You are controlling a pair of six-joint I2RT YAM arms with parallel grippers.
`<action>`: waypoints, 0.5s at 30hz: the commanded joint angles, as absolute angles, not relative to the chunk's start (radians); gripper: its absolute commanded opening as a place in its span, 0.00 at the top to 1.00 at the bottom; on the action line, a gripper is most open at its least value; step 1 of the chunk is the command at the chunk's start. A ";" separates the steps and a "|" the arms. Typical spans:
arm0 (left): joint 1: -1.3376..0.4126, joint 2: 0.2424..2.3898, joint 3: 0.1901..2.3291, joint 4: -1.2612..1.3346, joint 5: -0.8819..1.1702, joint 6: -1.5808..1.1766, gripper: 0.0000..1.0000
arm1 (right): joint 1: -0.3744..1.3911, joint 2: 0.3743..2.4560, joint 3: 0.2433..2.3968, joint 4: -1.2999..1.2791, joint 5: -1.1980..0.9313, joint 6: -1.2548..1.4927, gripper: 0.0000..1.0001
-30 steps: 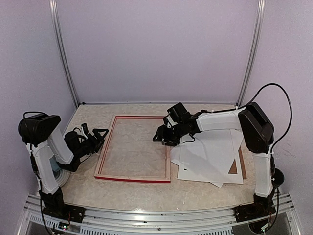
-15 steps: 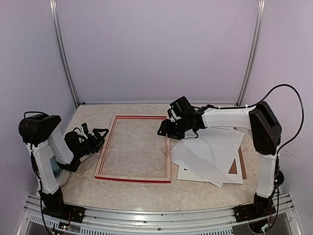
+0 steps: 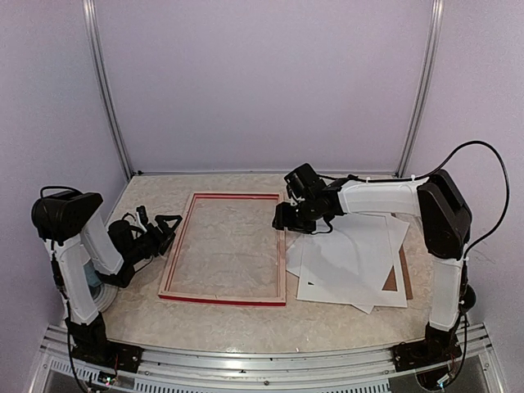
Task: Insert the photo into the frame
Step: Place the glass panel at the frame body.
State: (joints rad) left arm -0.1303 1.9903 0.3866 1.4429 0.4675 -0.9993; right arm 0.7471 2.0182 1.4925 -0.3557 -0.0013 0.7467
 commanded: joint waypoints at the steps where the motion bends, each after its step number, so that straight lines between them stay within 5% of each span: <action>1: -0.141 2.025 0.379 1.372 0.493 -1.009 0.01 | 0.764 2.009 1.523 -0.401 0.065 0.717 0.41; 15: -0.140 1.989 0.368 1.324 0.461 -0.980 0.01 | 0.772 2.049 1.536 -0.373 0.021 0.711 0.41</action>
